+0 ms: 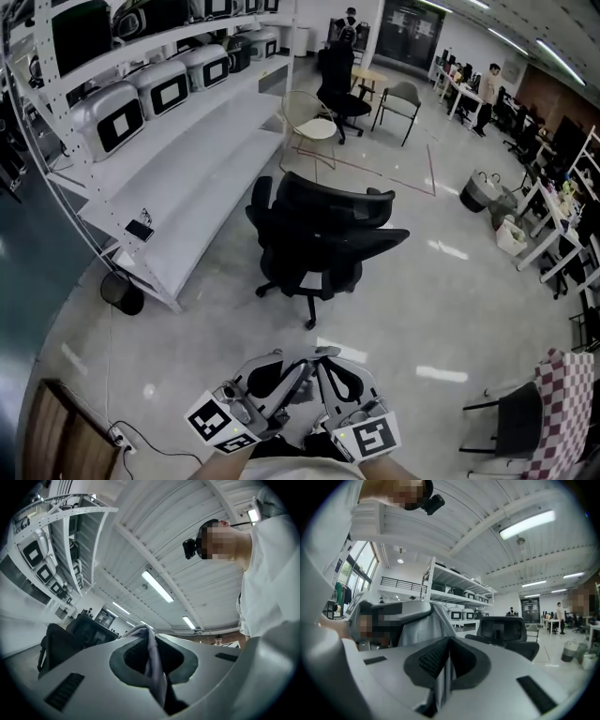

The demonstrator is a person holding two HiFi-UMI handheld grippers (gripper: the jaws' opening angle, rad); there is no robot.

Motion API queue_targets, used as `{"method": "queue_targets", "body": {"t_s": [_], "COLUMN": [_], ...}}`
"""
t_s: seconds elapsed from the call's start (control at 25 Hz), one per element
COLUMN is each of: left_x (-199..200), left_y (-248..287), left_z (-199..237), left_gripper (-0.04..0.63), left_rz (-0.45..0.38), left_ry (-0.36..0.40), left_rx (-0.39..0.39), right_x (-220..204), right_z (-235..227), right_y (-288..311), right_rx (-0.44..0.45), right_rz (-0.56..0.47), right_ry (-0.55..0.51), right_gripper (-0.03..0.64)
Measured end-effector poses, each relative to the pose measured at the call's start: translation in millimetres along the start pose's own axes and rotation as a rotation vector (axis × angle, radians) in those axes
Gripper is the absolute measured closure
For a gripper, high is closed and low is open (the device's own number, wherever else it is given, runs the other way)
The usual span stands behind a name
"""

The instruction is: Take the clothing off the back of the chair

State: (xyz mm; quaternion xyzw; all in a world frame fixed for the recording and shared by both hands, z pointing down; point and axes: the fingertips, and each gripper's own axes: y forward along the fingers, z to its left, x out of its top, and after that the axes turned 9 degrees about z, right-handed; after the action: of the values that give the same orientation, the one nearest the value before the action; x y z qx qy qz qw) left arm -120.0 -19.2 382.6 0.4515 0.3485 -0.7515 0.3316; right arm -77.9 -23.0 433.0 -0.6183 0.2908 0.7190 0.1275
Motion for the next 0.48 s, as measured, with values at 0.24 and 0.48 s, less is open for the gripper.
{"method": "queue_targets", "body": {"t_s": [0.24, 0.48], "left_x": [3.8, -11.7], "left_y": [-17.3, -6.8], "left_z": [-9.2, -56.6], "left_gripper": [0.571, 0.569], "left_rz": [-0.041, -0.009], "left_ry": [0.043, 0.152], "left_rx": [0.160, 0.266], "right_x": [9.1, -8.4], "right_z": [5.0, -20.4], "right_y": [-29.0, -82.7], "right_rx": [0.024, 0.013], "right_rz": [-0.059, -0.075], "right_ry": [-0.017, 0.021], "right_gripper": [0.598, 0.600]}}
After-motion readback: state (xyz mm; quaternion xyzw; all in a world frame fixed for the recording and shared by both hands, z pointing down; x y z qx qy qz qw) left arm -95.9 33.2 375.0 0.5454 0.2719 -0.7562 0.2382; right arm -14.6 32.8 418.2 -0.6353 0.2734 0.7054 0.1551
